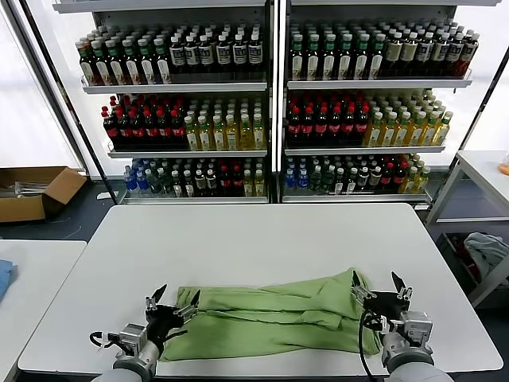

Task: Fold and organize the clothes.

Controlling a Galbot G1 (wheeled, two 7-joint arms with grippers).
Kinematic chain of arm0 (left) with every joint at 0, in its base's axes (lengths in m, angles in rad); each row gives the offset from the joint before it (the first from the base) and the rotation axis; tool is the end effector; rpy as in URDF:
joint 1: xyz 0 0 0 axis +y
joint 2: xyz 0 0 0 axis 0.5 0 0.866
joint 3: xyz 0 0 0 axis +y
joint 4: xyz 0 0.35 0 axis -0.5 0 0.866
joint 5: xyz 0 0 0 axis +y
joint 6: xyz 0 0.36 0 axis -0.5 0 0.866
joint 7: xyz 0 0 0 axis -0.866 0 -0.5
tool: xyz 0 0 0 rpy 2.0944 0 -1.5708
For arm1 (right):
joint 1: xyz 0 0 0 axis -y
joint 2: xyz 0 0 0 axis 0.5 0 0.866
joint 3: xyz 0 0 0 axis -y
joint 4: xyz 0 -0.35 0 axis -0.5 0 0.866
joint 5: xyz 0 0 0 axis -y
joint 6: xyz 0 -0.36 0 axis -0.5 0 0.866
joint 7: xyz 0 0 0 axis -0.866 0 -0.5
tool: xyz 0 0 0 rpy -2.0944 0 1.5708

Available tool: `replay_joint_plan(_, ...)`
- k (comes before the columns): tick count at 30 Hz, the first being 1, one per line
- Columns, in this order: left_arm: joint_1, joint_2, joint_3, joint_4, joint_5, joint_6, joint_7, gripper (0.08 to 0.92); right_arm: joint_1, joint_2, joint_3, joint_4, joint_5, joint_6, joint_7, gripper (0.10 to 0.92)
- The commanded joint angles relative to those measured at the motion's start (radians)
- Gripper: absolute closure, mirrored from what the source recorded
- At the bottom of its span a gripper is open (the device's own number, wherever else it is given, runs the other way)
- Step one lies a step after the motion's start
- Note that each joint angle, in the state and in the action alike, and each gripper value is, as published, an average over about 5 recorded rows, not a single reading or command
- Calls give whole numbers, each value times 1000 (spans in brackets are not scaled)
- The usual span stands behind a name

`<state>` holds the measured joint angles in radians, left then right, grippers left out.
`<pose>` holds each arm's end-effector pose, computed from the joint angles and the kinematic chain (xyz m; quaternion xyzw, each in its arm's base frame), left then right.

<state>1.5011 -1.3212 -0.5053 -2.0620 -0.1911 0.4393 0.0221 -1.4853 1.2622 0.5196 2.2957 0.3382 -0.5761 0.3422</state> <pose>0.2081 0.0389 -0.2974 -0.0728 -0.9754 -0.0234 0.2068 0.1989 -0.0328 -0.2106 -0.0534 -0.9855 0.0208 0.1595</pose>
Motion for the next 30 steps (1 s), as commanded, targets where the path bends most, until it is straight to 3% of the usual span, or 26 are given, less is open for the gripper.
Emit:
replay_joint_plan(1, 10, -52, -7, 11, -49, 30, -19, 177, 17, -5, 7, 25, 21, 0, 2, 203)
replay_joint_plan(11, 38, -65, -21, 44, -72, 40, -11, 178, 35, -9, -9, 21, 26, -1, 2, 203)
replay_joint_plan(14, 41, -70, -23, 49, -71, 38, -11, 219, 40, -13, -4, 20, 33, -1, 3, 203)
replay_joint_plan(30, 39, -84, -47, 93, -71, 2, 8, 676, 94, -29, 1, 15, 58, -2, 5, 203)
